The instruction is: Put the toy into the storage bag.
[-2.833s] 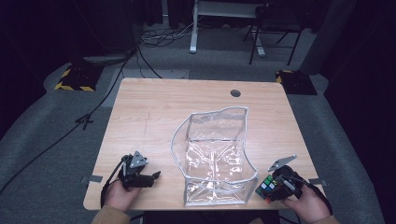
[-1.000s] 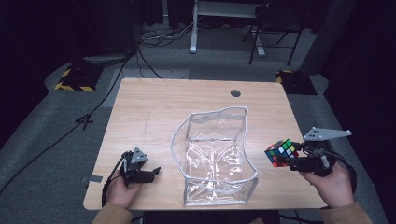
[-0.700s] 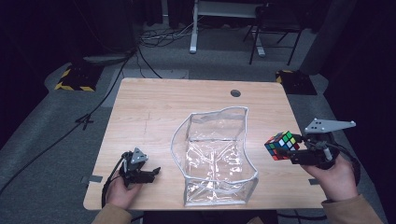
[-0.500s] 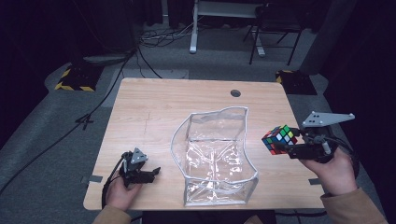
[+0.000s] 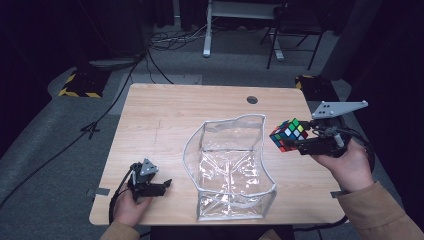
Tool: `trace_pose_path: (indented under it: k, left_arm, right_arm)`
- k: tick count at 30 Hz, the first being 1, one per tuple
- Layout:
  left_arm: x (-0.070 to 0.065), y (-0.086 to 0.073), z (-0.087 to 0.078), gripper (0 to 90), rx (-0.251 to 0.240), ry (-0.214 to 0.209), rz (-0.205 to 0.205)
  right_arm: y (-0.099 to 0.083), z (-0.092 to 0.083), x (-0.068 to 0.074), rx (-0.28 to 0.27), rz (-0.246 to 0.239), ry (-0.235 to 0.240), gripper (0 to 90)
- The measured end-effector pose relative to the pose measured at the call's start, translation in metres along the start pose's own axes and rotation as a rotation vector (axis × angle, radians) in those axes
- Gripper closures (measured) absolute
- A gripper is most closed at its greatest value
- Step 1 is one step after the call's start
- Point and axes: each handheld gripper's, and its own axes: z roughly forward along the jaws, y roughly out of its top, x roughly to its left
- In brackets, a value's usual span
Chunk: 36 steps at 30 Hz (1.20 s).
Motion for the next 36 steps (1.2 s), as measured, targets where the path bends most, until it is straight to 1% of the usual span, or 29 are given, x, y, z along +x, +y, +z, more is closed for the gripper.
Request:
trace_pose_path:
  k: [2,3,4,5,6,7,8,9,10,11,12,14,16,17,18,19,22,23,24,25,26,28,29,30,32,33,34,35,36]
  left_arm:
    - [0.0,0.0,0.001,21.7,0.003,-0.009,-0.002]
    - [0.0,0.0,0.001,21.5,0.003,-0.01,-0.005]
    - [0.001,0.001,0.001,21.2,0.003,-0.002,0.001]
    - [0.001,0.001,0.001,21.0,0.0,0.004,0.005]
    - [0.001,0.002,0.002,20.8,0.003,-0.005,0.0]
    - [0.002,0.003,0.003,20.6,0.003,0.014,-0.003]
    - [0.002,0.003,0.003,20.6,0.003,0.014,-0.003]
    - [0.002,0.004,0.004,20.6,0.007,0.009,-0.017]
    - [0.002,0.004,0.004,20.6,0.007,0.009,-0.017]
    - [0.002,0.005,0.004,20.6,0.007,0.012,-0.018]
    - [0.002,0.005,0.004,20.6,0.006,0.011,-0.02]
    - [0.002,0.005,0.004,20.5,0.001,0.02,-0.017]
    - [0.002,0.005,0.005,20.5,0.0,0.019,-0.019]
    - [0.002,0.005,0.005,20.5,0.0,0.019,-0.019]
    - [0.002,0.005,0.005,20.5,0.001,0.019,-0.017]
    - [0.002,0.005,0.005,20.5,0.001,0.02,-0.017]
    - [0.002,0.005,0.005,20.5,0.001,0.02,-0.017]
    - [0.002,0.005,0.005,20.5,-0.001,0.019,-0.018]
    - [0.002,0.005,0.005,20.4,-0.001,0.019,-0.018]
    - [0.002,0.005,0.005,20.4,0.0,0.019,-0.019]
    - [0.002,0.005,0.005,20.4,0.0,0.019,-0.019]
    - [0.002,0.005,0.005,20.4,0.0,0.019,-0.019]
    - [0.002,0.005,0.005,20.4,0.0,0.019,-0.018]
    - [0.002,0.005,0.005,20.4,0.0,0.019,-0.018]
    - [0.002,0.005,0.005,20.4,0.0,0.019,-0.019]
    - [0.002,0.005,0.005,20.4,0.001,0.019,-0.017]
    - [0.002,0.005,0.005,20.4,0.001,0.019,-0.017]
    - [0.002,0.005,0.005,20.5,0.001,0.019,-0.017]
    - [0.002,0.005,0.005,20.4,0.001,0.019,-0.017]
  right_arm:
    - [0.003,0.001,0.002,0.005,-0.006,0.001,34.1]
    - [0.006,0.002,0.004,0.004,-0.007,0.01,34.1]
    - [0.011,0.004,0.006,0.012,-0.021,0.016,34.1]
    - [0.013,0.006,0.008,0.013,-0.021,0.025,34.1]
    - [0.017,0.007,0.01,0.02,-0.031,0.027,34.1]
    - [0.025,0.011,0.015,0.031,-0.055,0.028,34.1]
    - [0.025,0.011,0.015,0.031,-0.055,0.028,34.1]
    - [0.033,0.015,0.018,0.043,-0.072,0.028,34.1]
    - [0.033,0.015,0.018,0.043,-0.072,0.028,34.1]
    - [0.037,0.017,0.02,0.052,-0.078,0.027,34.1]
    - [0.042,0.019,0.022,0.06,-0.094,0.025,34.0]
    - [0.049,0.022,0.024,0.068,-0.102,0.023,34.1]
    - [0.055,0.025,0.027,0.082,-0.111,0.029,34.0]
    - [0.061,0.03,0.029,0.093,-0.134,0.034,34.0]
    - [0.061,0.03,0.029,0.093,-0.134,0.034,34.0]
    - [0.066,0.035,0.033,0.106,-0.149,0.042,34.1]
    - [0.07,0.04,0.037,0.118,-0.156,0.051,34.1]
    - [0.075,0.045,0.041,0.13,-0.176,0.057,34.1]
    - [0.075,0.045,0.041,0.13,-0.176,0.057,34.1]
    - [0.08,0.051,0.045,0.138,-0.185,0.058,34.1]
    - [0.08,0.051,0.045,0.138,-0.185,0.058,34.1]
    - [0.085,0.057,0.047,0.146,-0.194,0.067,34.1]
    - [0.089,0.063,0.05,0.157,-0.206,0.075,34.1]
    - [0.089,0.063,0.05,0.157,-0.206,0.075,34.1]
    - [0.093,0.069,0.054,0.173,-0.216,0.085,34.1]
    - [0.096,0.075,0.059,0.191,-0.221,0.09,34.1]
    - [0.096,0.075,0.059,0.191,-0.221,0.09,34.1]
    - [0.098,0.081,0.063,0.207,-0.229,0.096,34.1]
    - [0.098,0.081,0.063,0.207,-0.229,0.096,34.1]
